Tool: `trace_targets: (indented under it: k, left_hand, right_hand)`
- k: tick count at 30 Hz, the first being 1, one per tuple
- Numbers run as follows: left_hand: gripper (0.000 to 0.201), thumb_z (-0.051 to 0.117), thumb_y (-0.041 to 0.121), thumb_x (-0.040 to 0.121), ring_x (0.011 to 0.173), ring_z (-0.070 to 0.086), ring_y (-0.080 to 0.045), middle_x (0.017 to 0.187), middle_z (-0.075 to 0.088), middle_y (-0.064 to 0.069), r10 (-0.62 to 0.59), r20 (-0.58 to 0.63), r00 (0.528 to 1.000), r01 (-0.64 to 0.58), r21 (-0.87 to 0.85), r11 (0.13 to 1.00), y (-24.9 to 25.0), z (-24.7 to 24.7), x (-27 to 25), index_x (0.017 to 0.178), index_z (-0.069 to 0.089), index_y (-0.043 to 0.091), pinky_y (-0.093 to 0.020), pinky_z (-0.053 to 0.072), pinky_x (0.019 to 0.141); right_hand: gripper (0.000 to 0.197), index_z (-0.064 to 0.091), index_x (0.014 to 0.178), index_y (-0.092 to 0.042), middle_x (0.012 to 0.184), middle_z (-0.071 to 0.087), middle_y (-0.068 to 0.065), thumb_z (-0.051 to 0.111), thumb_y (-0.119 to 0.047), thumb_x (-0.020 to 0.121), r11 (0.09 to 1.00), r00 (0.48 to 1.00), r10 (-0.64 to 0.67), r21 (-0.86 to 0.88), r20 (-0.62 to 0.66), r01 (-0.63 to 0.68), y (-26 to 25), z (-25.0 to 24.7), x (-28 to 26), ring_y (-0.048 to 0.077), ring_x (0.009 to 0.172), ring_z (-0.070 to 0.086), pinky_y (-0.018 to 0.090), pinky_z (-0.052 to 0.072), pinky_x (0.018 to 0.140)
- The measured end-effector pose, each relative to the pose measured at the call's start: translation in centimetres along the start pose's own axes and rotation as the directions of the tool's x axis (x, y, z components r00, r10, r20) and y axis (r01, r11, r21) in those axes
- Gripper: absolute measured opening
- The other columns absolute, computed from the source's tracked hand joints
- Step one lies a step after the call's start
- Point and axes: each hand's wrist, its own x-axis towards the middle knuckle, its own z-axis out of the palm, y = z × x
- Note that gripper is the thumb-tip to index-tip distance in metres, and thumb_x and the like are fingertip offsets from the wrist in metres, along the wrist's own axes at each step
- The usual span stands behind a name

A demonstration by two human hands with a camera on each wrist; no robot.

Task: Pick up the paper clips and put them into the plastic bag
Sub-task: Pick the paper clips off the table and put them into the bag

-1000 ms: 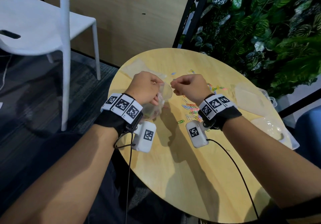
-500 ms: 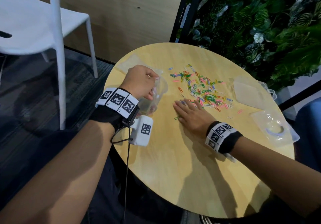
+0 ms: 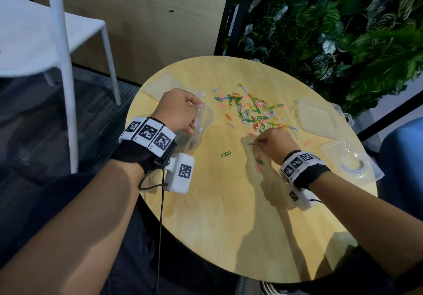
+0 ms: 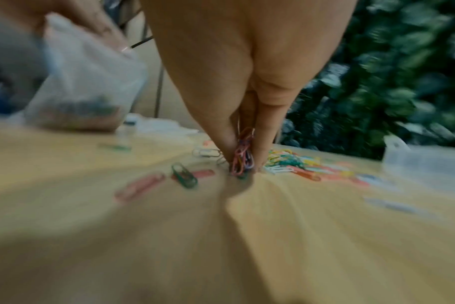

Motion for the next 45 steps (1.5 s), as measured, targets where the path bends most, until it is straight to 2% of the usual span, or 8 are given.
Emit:
trace_targets:
  k: [3, 6, 9, 14, 24, 34, 42, 45]
  left_hand:
    - [0.022, 0.051, 0.008, 0.099, 0.063, 0.072, -0.033, 0.079, 0.074, -0.019, 0.007, 0.022, 1.0, -0.008, 0.018, 1.0, 0.4, 0.7, 0.1, 0.104, 0.072, 0.009, -0.037, 0.064, 0.062]
    - [0.024, 0.05, 0.008, 0.099, 0.066, 0.074, -0.037, 0.076, 0.073, -0.017, 0.021, 0.048, 0.999, -0.023, 0.026, 0.999, 0.8, 1.4, 0.2, 0.105, 0.073, 0.008, -0.04, 0.064, 0.066]
    - [0.023, 0.05, 0.008, 0.1, 0.065, 0.073, -0.036, 0.076, 0.074, -0.017, 0.024, 0.068, 0.997, -0.026, 0.026, 0.999, 1.2, 2.2, 0.1, 0.104, 0.073, 0.009, -0.038, 0.064, 0.066]
    - [0.022, 0.051, 0.006, 0.099, 0.069, 0.075, -0.037, 0.085, 0.075, -0.022, 0.031, 0.132, 0.991, -0.029, -0.015, 0.999, 1.3, 3.1, -0.1, 0.104, 0.072, 0.01, -0.04, 0.064, 0.069]
    - [0.014, 0.057, 0.008, 0.1, 0.064, 0.074, -0.03, 0.089, 0.073, -0.026, 0.036, 0.163, 0.986, -0.012, -0.149, 0.989, 1.1, 3.2, -0.2, 0.106, 0.07, 0.005, -0.035, 0.064, 0.063]
    - [0.019, 0.056, 0.006, 0.101, 0.066, 0.073, -0.031, 0.093, 0.072, -0.024, 0.046, 0.172, 0.984, -0.018, -0.161, 0.987, 1.3, 2.9, -0.6, 0.114, 0.068, 0.001, -0.031, 0.064, 0.061]
    - [0.022, 0.052, 0.003, 0.099, 0.059, 0.07, -0.027, 0.08, 0.071, -0.02, 0.066, 0.128, 0.99, -0.051, -0.114, 0.992, 0.9, 2.6, -0.2, 0.106, 0.072, 0.005, -0.036, 0.064, 0.063]
    - [0.022, 0.051, 0.003, 0.099, 0.061, 0.07, -0.029, 0.077, 0.071, -0.016, 0.069, 0.124, 0.99, -0.055, -0.109, 0.992, 0.8, 2.5, 0.0, 0.101, 0.072, 0.009, -0.039, 0.065, 0.067]
  right_hand:
    - [0.014, 0.078, 0.096, -0.014, 0.087, 0.072, 0.0, 0.071, -0.015, 0.084, 0.903, 0.955, 0.294, 0.335, -0.028, -0.268, 1.0, -1.6, 0.0, 0.016, 0.077, 0.065, 0.023, 0.049, 0.075]
    - [0.018, 0.075, 0.099, -0.002, 0.091, 0.074, 0.013, 0.075, -0.007, 0.081, 0.422, 0.841, 0.514, 0.804, 0.168, -0.418, 1.3, -3.4, -0.1, 0.018, 0.068, 0.07, 0.024, 0.06, 0.07]
    - [0.03, 0.064, 0.112, 0.011, 0.103, 0.07, 0.021, 0.068, 0.002, 0.084, 0.011, 0.849, 0.423, 0.935, 0.316, -0.354, 0.2, -5.6, -0.2, 0.02, 0.078, 0.071, 0.021, 0.06, 0.067]
    - [0.03, 0.062, 0.115, 0.009, 0.109, 0.068, 0.015, 0.064, -0.005, 0.089, -0.159, 0.905, 0.142, 0.912, 0.4, -0.378, -4.3, -8.3, -0.2, 0.017, 0.093, 0.071, 0.016, 0.058, 0.07]
    - [0.03, 0.055, 0.121, 0.016, 0.107, 0.061, 0.024, 0.05, 0.009, 0.092, 0.043, 0.885, 0.115, 0.888, 0.451, -0.458, -9.8, -8.0, 0.7, 0.033, 0.098, 0.068, 0.028, 0.06, 0.078]
    - [0.022, 0.076, 0.103, -0.01, 0.093, 0.074, 0.003, 0.063, -0.003, 0.086, 0.833, 0.98, -0.07, 0.552, 0.187, -0.046, -9.8, -6.3, 0.4, 0.011, 0.086, 0.065, 0.028, 0.052, 0.087]
    - [0.02, 0.071, 0.106, -0.016, 0.094, 0.073, 0.001, 0.067, -0.012, 0.087, 0.854, 0.996, 0.043, 0.52, -0.075, 0.002, -6.0, -6.9, -2.4, 0.014, 0.068, 0.071, 0.022, 0.058, 0.064]
    - [0.071, 0.049, 0.123, -0.026, 0.1, 0.069, 0.009, 0.086, -0.039, 0.063, 0.799, 0.904, 0.328, 0.43, 0.276, -0.421, -2.2, -4.6, -4.4, 0.013, 0.061, 0.07, 0.024, 0.057, 0.059]
